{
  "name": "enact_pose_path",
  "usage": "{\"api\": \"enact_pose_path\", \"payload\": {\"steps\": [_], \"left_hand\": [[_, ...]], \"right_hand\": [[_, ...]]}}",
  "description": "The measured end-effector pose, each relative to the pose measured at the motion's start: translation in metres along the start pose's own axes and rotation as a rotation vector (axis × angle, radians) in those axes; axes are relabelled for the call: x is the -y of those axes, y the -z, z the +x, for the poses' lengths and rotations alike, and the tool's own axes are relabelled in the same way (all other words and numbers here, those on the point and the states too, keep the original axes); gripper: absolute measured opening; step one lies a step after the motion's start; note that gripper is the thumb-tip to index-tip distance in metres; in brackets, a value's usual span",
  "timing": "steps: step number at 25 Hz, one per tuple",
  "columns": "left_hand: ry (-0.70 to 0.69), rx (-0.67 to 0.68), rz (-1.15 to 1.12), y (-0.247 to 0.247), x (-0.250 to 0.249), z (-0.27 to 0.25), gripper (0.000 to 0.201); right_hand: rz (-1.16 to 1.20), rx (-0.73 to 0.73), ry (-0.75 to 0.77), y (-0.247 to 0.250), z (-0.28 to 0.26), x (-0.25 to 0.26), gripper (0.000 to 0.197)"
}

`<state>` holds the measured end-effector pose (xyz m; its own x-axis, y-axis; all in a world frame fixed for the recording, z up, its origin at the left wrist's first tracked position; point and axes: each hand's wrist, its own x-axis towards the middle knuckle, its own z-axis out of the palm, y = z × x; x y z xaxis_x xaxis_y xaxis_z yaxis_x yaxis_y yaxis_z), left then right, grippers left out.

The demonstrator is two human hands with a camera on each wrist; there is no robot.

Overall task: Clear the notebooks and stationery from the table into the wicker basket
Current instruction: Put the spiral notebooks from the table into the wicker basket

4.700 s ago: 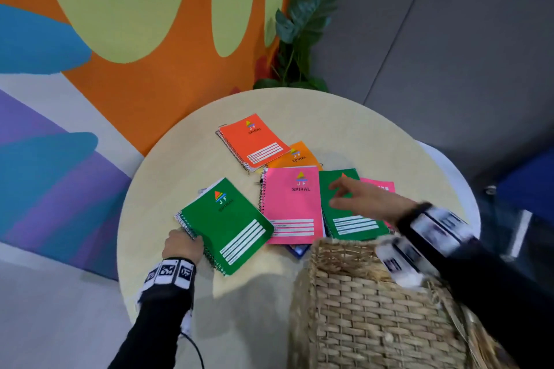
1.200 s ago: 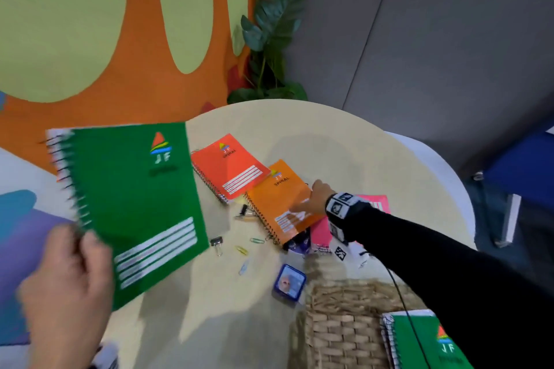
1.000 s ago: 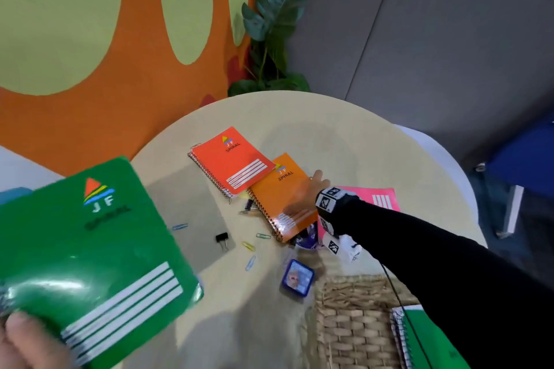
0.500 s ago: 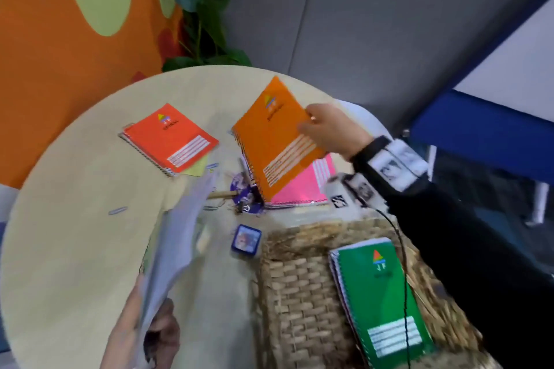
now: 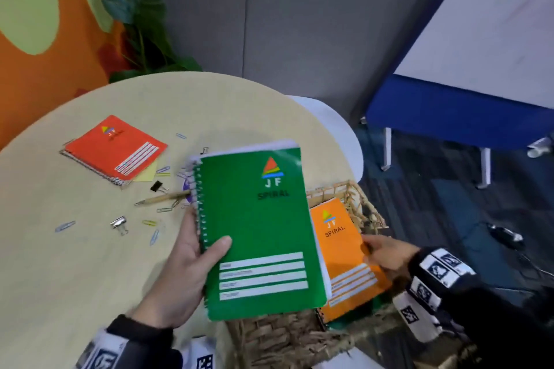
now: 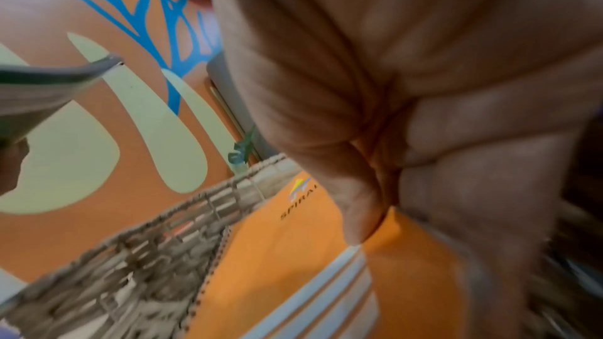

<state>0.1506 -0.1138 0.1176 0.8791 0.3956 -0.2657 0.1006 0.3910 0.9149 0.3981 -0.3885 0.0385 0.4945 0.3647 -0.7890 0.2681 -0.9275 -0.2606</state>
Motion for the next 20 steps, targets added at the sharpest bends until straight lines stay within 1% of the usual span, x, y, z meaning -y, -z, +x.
{"api": "enact_pose_path", "payload": {"steps": [1, 2, 3, 4, 5, 6, 7, 8, 9, 10, 11, 12, 13, 14, 16, 18, 20], "left_hand": [[0.013, 0.018, 0.1, -0.01, 0.003, 0.0, 0.056], [0.016, 0.024, 0.208, -0.02, 0.006, 0.0, 0.06], [0.036, 0.023, 0.298, -0.028, 0.009, 0.001, 0.063], [0.058, 0.025, 0.352, -0.036, 0.01, 0.002, 0.066], [0.065, 0.025, 0.405, -0.041, 0.011, 0.003, 0.069], [0.055, 0.038, 0.445, -0.044, 0.013, 0.005, 0.071], [0.045, 0.058, 0.472, -0.049, 0.014, 0.007, 0.071], [0.037, 0.072, 0.494, -0.052, 0.016, 0.009, 0.07], [0.029, 0.098, 0.504, -0.057, 0.015, 0.011, 0.071], [0.022, 0.121, 0.514, -0.062, 0.017, 0.014, 0.074], [0.017, 0.143, 0.518, -0.067, 0.017, 0.015, 0.077], [0.024, 0.165, 0.52, -0.071, 0.017, 0.017, 0.078], [0.032, 0.185, 0.513, -0.072, 0.017, 0.018, 0.074], [0.044, 0.196, 0.504, -0.069, 0.017, 0.019, 0.065], [0.059, 0.179, 0.542, -0.051, 0.013, 0.018, 0.048], [0.035, 0.095, 0.641, -0.02, 0.011, 0.017, 0.036], [0.034, -0.013, 0.729, 0.018, 0.01, 0.018, 0.028]], "right_hand": [[-0.055, 0.007, -0.024, -0.005, -0.001, 0.004, 0.014], [-0.051, 0.033, -0.062, -0.008, 0.0, 0.009, 0.01], [-0.124, 0.046, -0.084, -0.008, -0.005, 0.015, 0.008], [-0.219, 0.001, -0.096, -0.004, -0.011, 0.02, 0.014], [-0.246, -0.1, -0.103, 0.0, -0.017, 0.024, 0.024], [-0.178, -0.211, -0.061, 0.008, -0.022, 0.027, 0.035], [-0.018, -0.288, 0.025, 0.015, -0.031, 0.032, 0.044], [0.224, -0.264, 0.108, 0.021, -0.041, 0.039, 0.05], [0.486, -0.16, 0.203, 0.022, -0.05, 0.047, 0.055], [0.707, -0.014, 0.288, 0.023, -0.06, 0.056, 0.057], [0.859, 0.079, 0.36, 0.022, -0.066, 0.06, 0.054], [0.957, 0.119, 0.417, 0.021, -0.068, 0.059, 0.047], [0.993, 0.119, 0.451, 0.021, -0.068, 0.056, 0.04], [0.99, 0.109, 0.454, 0.022, -0.065, 0.049, 0.036], [0.952, 0.099, 0.37, 0.023, -0.054, 0.031, 0.039], [0.91, 0.119, 0.276, 0.021, -0.043, 0.014, 0.04], [0.789, 0.126, 0.195, 0.015, -0.022, 0.001, 0.038]]}}
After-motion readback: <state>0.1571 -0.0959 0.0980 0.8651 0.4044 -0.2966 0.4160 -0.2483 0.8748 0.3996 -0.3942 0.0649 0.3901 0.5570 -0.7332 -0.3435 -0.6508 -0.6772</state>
